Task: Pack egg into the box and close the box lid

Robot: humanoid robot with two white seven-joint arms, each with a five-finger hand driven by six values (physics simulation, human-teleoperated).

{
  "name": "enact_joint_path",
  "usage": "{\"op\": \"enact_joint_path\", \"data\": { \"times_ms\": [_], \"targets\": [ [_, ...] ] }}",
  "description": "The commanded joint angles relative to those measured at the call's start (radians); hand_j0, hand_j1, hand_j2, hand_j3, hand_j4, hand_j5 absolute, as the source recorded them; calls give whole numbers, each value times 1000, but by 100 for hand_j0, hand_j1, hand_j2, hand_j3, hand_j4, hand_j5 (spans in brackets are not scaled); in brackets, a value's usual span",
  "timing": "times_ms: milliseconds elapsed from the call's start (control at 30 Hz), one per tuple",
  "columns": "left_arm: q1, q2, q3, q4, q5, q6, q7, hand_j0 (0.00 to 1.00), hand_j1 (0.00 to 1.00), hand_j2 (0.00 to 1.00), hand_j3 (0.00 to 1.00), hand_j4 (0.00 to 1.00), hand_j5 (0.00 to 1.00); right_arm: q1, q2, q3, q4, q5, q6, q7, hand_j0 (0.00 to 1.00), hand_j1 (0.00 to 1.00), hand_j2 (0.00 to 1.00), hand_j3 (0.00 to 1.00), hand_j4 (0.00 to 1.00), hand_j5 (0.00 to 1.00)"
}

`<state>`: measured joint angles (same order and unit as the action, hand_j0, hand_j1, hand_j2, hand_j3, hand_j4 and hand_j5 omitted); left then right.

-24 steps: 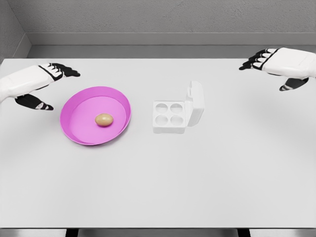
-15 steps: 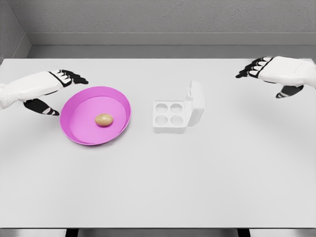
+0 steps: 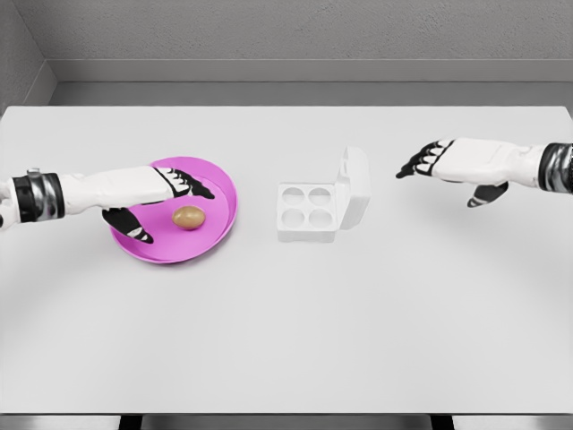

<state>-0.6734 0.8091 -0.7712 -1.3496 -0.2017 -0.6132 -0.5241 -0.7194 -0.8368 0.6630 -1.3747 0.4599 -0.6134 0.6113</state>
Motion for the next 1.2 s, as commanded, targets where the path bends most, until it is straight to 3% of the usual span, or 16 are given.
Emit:
{"op": "enact_joint_path", "data": {
  "times_ms": [0,67,233,500,567,967,1167],
  "targets": [
    [0,-4,0,7,-18,2,-2,95,95,95,95,95,95,0,7,18,2,5,3,0,100,100,100,100,100,100],
    [-3,-60,-2,49,-58,2,-2,92,92,92,92,92,92,0,15,21,3,25,3,0,100,100,100,100,100,100],
    [-11,-76,-2,101,-58,2,-2,92,92,92,92,92,92,-2,28,38,5,36,3,0,100,100,100,100,100,100],
    [-9,-90,-2,104,-68,2,-2,91,91,91,91,91,91,-11,42,40,3,46,3,0,100,100,100,100,100,100],
    [-11,-110,-2,135,-73,2,-2,83,83,83,83,83,83,-15,45,40,3,46,3,0,100,100,100,100,100,100],
    [-11,-111,-3,135,-73,2,-2,82,82,82,82,82,82,-20,47,53,3,46,3,0,100,100,100,100,100,100],
    [-11,-111,-5,133,-73,2,-2,76,76,76,76,76,76,-21,45,53,5,46,3,0,100,100,100,100,100,100]
  ]
}}
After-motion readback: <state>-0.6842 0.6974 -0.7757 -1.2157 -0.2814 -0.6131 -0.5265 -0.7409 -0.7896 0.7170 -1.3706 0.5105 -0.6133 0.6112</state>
